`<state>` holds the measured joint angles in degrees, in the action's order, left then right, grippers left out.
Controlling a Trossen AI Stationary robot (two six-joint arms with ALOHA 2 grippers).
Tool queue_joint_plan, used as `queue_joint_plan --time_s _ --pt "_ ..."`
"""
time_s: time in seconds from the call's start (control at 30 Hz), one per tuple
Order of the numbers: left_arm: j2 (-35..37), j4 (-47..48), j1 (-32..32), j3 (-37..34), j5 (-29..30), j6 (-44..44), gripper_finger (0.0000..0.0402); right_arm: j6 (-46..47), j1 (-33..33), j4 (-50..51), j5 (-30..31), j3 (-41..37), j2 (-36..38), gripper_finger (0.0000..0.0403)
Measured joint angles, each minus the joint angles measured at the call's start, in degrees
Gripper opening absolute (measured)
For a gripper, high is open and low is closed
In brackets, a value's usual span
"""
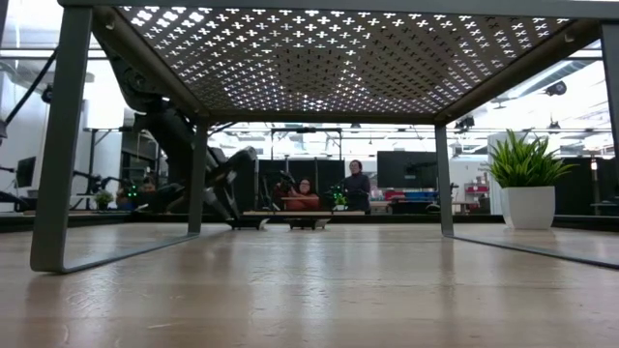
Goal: Pick & Place Mini shaped plates
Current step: Stack the square plate on top of the square plate on the shelf
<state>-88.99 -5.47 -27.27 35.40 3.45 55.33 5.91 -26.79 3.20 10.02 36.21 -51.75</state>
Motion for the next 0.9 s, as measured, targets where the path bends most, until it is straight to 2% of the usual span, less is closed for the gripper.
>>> queue_joint_plan --time_s 0.1,0.43,0.7,0.9 --pt "0.00 -0.01 -0.08 0.00 -0.01 -0.60 0.0009 0.12 0.00 0.00 0.00 0.00 0.00 0.0008" --pt "3.61 0.07 -1.17 1.01 0.02 -3.03 0.0001 0.40 0.02 0.73 0.00 0.00 0.00 0.0008" --pt "13.63 4.96 -1.34 4.95 -0.90 -4.34 0.0000 0.55 0.00 1.17 0.00 0.00 0.00 0.0008" --pt "22.68 9.04 1.91 5.60 -1.08 -1.65 0.0000 0.55 0.00 1.60 0.00 0.00 0.00 0.0008"
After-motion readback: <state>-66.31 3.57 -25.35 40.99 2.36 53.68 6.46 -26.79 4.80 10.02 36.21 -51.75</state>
